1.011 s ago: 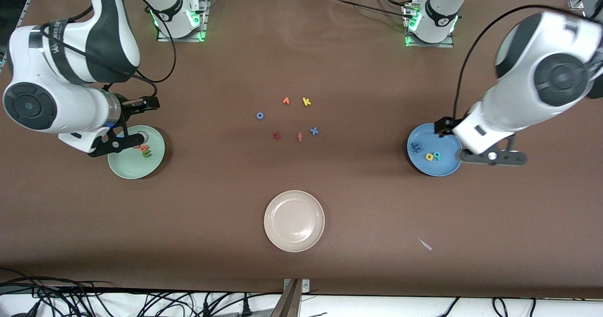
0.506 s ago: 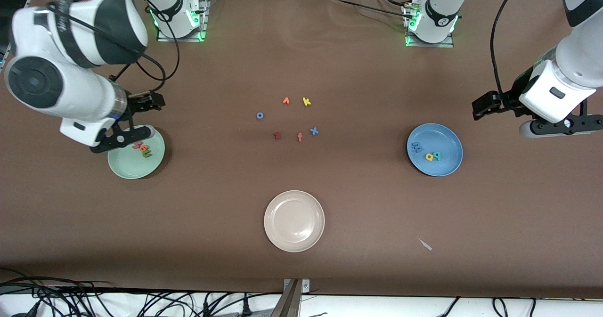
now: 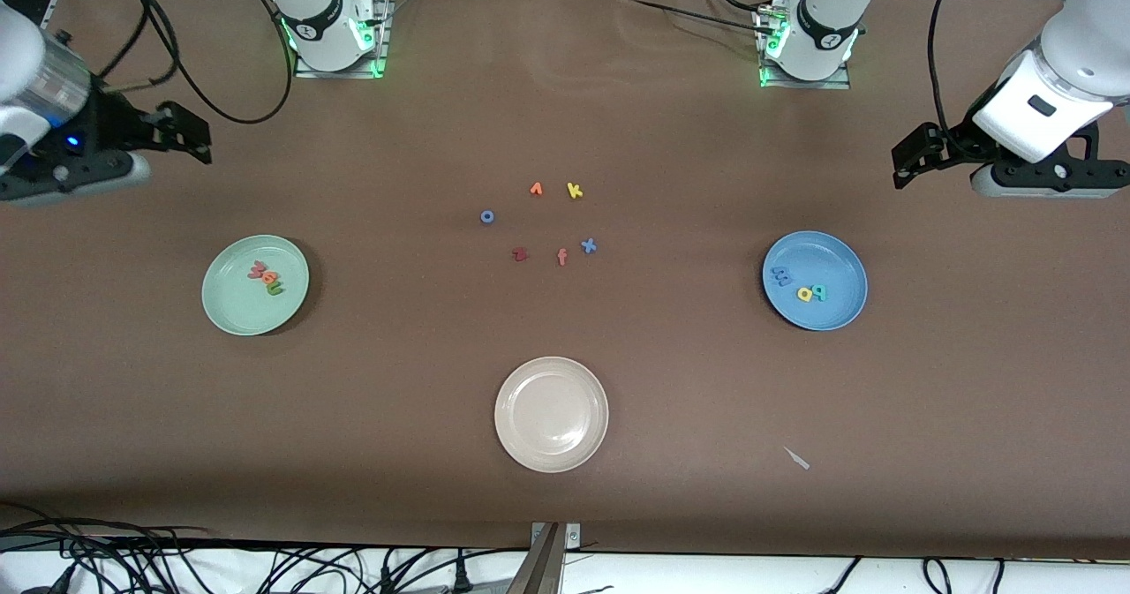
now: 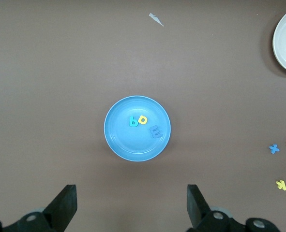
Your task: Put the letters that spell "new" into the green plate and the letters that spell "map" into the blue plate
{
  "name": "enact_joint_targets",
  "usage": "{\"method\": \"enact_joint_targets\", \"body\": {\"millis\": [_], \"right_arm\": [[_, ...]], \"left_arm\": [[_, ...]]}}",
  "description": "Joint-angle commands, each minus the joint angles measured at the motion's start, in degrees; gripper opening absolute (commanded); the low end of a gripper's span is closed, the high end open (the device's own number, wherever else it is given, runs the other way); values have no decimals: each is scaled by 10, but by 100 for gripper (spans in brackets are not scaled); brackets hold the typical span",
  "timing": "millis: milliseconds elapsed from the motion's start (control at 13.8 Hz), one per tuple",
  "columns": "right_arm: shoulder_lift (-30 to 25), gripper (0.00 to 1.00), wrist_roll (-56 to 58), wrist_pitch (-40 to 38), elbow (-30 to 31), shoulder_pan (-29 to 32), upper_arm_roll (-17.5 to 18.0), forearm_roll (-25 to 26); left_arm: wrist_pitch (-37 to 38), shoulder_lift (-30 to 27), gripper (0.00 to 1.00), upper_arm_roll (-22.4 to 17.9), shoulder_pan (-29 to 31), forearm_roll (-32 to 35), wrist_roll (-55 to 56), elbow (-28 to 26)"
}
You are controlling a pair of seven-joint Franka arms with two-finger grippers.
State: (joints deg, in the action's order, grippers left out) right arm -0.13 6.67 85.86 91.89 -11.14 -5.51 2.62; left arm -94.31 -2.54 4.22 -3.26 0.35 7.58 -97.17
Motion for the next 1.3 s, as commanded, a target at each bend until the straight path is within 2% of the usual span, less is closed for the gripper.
{"method": "enact_joint_targets", "body": {"millis": [0, 433, 1228], "right_arm": [[-46, 100, -72, 43, 68, 19, 15, 6], [-45, 100, -82, 52, 61, 33, 11, -27], [-35, 100, -81, 48, 60, 51, 8, -19]], "left_arm": [[27, 2, 100, -8, -7, 14, -14, 9], [30, 13, 100, -9, -5, 14, -15, 22], [33, 12, 100, -7, -11, 14, -17, 22]]}}
